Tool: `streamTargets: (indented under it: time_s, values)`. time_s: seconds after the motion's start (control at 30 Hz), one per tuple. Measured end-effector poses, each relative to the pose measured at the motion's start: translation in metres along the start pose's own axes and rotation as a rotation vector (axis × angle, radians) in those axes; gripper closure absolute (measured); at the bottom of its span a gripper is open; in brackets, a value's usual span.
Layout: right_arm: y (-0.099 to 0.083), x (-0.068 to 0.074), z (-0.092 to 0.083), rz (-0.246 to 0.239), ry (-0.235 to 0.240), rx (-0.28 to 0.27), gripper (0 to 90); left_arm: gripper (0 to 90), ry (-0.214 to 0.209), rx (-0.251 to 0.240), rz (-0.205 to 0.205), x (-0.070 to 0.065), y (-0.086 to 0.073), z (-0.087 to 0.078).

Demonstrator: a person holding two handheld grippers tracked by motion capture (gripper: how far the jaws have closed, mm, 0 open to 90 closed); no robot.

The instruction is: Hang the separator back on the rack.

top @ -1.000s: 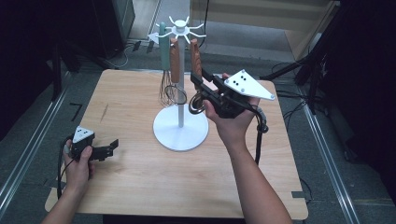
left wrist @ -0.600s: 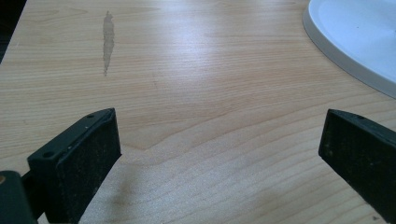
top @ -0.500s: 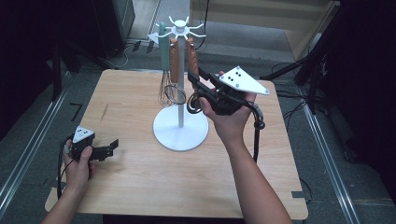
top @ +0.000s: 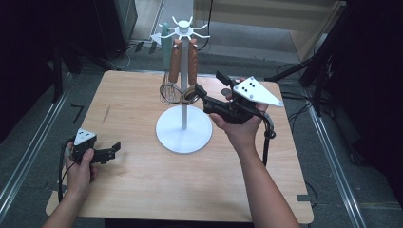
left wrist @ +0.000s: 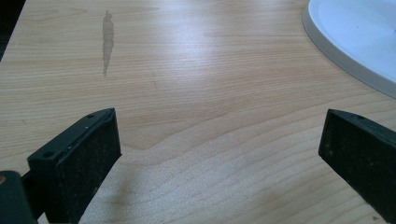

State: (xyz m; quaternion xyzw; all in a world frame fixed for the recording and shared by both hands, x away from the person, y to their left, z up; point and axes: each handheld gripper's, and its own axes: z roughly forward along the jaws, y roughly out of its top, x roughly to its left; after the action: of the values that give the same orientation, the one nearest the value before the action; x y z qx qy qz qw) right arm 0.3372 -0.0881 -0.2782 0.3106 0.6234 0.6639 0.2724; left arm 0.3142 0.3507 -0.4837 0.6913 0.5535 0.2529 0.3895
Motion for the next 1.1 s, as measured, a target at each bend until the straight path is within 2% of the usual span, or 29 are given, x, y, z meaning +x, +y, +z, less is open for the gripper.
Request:
streamTargets:
  time_s: [0.23,0.5,0.7,0.77,1.1]
  values:
    - [-0.010,-0.013,-0.009,0.013,-0.035,-0.003,23.7,0.0,0.002,0.000,0.001,0.000,0.000,0.000]
    - [-0.026,-0.025,-0.016,0.030,-0.060,0.019,24.1,0.0,0.004,0.002,0.002,-0.001,0.000,0.000]
    - [-0.038,-0.034,-0.023,0.044,-0.103,0.037,24.2,0.0,0.004,0.003,0.002,-0.001,0.000,0.000]
    - [-0.042,-0.037,-0.026,0.045,-0.119,0.028,24.5,0.0,0.004,0.003,0.003,-0.001,0.000,0.000]
    - [-0.068,-0.053,-0.039,0.057,-0.177,0.076,23.3,0.0,0.005,0.001,0.002,-0.001,0.000,0.000]
